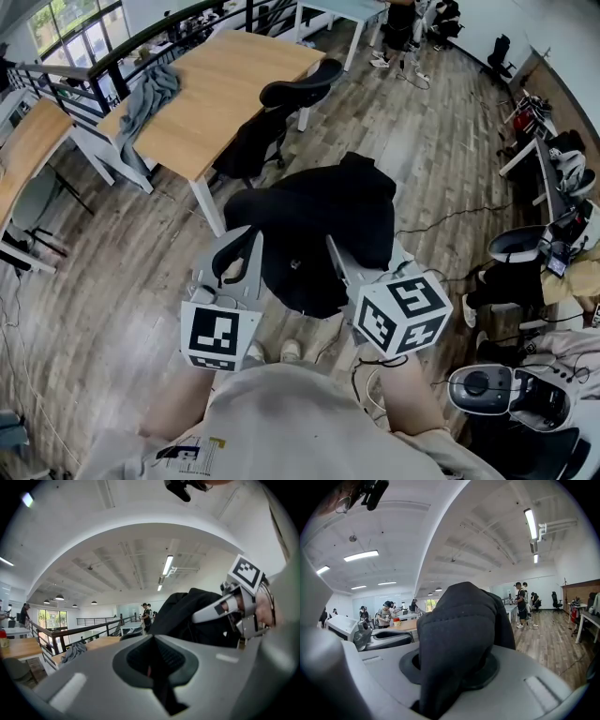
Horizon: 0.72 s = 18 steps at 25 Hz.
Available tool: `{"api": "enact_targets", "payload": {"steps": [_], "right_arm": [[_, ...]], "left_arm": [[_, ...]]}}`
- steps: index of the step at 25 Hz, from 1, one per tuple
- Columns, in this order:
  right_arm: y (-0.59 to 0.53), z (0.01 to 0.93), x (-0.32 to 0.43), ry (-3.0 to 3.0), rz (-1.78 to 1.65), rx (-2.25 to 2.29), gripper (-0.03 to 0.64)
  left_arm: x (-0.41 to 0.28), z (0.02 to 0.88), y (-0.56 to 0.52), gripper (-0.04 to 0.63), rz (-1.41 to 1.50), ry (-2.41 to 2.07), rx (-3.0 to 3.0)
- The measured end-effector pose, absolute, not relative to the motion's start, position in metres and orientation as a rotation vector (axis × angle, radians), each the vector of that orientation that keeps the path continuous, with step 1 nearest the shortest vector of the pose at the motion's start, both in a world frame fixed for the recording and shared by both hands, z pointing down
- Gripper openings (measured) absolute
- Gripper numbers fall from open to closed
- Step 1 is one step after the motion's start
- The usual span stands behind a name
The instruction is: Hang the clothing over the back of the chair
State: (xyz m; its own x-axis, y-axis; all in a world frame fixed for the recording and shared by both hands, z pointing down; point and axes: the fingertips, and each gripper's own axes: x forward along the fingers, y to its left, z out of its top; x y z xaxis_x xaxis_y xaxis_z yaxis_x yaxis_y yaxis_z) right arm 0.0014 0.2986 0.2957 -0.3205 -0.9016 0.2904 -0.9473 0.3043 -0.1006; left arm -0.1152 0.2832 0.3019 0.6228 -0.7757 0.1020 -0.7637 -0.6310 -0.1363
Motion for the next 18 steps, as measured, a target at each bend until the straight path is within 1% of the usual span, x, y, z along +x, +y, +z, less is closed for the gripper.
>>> {"api": "enact_targets", "payload": {"steps": [18], "right_arm": [[0.3,0.296,0.068,-2.428,0.354,1.673,0.098]], "left_arm": [[-0.059,0.3,0.285,0.0,-0.221,1.38,-2.693]]}}
